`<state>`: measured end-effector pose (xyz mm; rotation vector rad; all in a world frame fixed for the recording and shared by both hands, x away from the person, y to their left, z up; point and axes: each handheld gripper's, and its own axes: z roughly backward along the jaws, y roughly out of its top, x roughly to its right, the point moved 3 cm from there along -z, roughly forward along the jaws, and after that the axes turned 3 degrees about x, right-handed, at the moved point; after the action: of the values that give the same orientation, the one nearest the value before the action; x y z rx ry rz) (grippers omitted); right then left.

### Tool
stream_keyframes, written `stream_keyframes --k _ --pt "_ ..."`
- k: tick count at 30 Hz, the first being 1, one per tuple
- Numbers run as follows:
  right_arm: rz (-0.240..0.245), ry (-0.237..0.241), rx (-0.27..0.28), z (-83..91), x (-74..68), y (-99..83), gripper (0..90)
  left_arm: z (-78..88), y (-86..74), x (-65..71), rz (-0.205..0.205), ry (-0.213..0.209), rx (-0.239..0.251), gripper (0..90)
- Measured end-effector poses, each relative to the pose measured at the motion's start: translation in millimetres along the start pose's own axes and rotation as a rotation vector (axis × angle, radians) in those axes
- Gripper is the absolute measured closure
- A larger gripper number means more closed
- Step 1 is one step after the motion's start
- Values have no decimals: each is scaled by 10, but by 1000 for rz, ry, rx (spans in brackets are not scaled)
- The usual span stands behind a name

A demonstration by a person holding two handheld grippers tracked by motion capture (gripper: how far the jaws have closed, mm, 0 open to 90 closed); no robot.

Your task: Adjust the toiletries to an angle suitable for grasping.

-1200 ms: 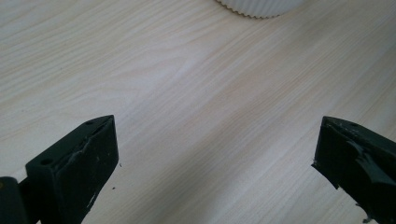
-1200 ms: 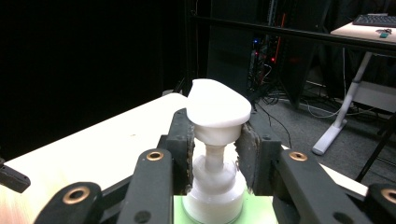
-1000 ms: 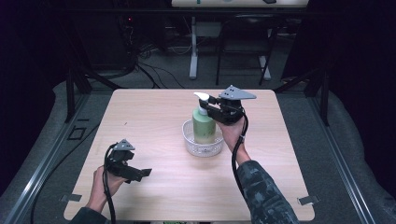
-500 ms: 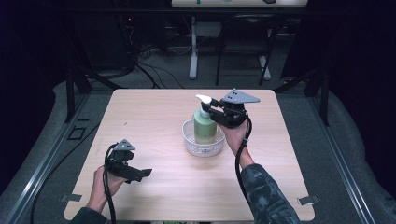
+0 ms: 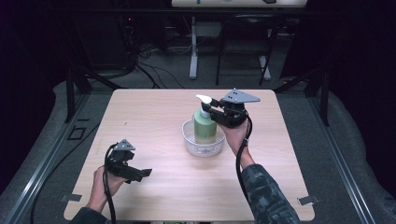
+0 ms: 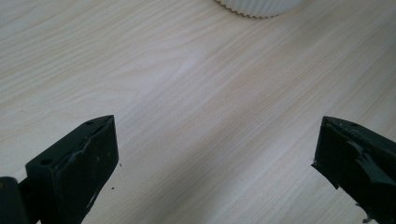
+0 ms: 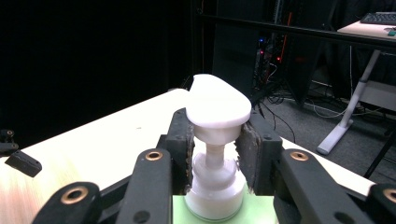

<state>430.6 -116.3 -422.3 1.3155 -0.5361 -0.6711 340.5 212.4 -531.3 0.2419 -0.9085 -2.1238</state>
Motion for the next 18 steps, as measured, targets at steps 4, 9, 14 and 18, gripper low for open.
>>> stream_keyframes --k 4,9,14,18 --pt "-5 1 4 16 -1 9 633 0 3 5 -1 1 2 0" --pt "-10 -3 6 59 8 49 507 -3 2 7 0 0 -1 0" --pt "-29 -21 -3 103 18 69 307 -3 3 11 -1 1 0 0" --pt "-54 -35 -5 151 30 85 171 -1 3 9 -1 0 0 0"
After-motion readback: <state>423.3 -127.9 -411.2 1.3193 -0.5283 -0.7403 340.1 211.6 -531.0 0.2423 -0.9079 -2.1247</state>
